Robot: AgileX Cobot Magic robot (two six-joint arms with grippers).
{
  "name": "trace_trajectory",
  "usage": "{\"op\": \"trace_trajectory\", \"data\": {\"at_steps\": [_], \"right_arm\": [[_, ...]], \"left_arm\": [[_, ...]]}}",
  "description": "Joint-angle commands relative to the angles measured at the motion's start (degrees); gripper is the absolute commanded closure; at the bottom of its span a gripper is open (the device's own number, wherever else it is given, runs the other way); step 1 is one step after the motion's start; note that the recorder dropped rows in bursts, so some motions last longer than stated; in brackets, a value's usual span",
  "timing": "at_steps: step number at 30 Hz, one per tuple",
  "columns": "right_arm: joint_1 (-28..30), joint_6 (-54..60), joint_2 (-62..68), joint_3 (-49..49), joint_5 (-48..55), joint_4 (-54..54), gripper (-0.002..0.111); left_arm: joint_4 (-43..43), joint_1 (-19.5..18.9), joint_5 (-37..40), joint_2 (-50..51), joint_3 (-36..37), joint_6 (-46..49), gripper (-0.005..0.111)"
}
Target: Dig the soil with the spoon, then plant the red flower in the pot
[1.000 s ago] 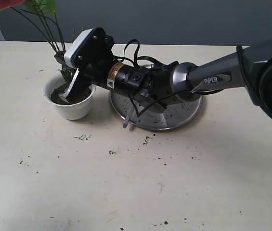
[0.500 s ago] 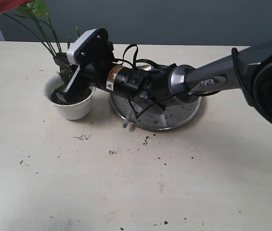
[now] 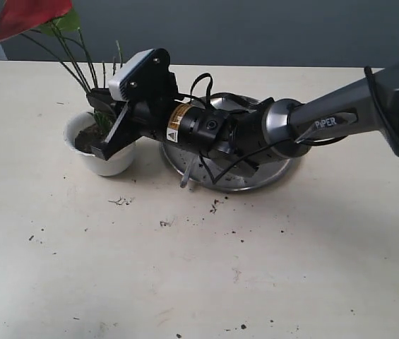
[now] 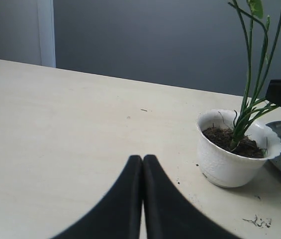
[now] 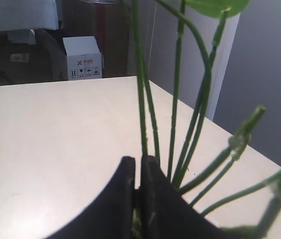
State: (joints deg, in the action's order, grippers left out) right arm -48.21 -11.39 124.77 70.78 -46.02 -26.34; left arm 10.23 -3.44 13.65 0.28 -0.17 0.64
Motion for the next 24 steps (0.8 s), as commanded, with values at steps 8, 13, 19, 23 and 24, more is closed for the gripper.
{"op": "trace_trajectory", "data": {"at_steps": [8, 13, 19, 23, 24], "right_arm": [[0.05, -2.16, 0.97, -1.35, 11.06, 1.07, 0.109], [0.05, -2.81, 0.97, -1.35, 11.65, 0.93, 0.109], [-2.10, -3.86, 1.46, -1.35, 16.23, 0.73, 0.109], [-2.10, -3.86, 1.71, -1.35, 17.15, 1.49, 0.109], [-2.10, -3.86, 1.80, -1.35, 17.86, 1.49, 0.109]], "left_arm": [[-0.09, 0.14, 0.08, -0.28, 0.17, -0.06, 0.106], [-0.09, 0.14, 0.08, -0.28, 0.17, -0.06, 0.106], [-0.09, 0.14, 0.08, -0.28, 0.17, -0.06, 0.106], [-0.09, 0.14, 0.08, -0.28, 0.17, -0.06, 0.106], [-0.09, 0.14, 0.08, -0.28, 0.17, -0.06, 0.106]]}}
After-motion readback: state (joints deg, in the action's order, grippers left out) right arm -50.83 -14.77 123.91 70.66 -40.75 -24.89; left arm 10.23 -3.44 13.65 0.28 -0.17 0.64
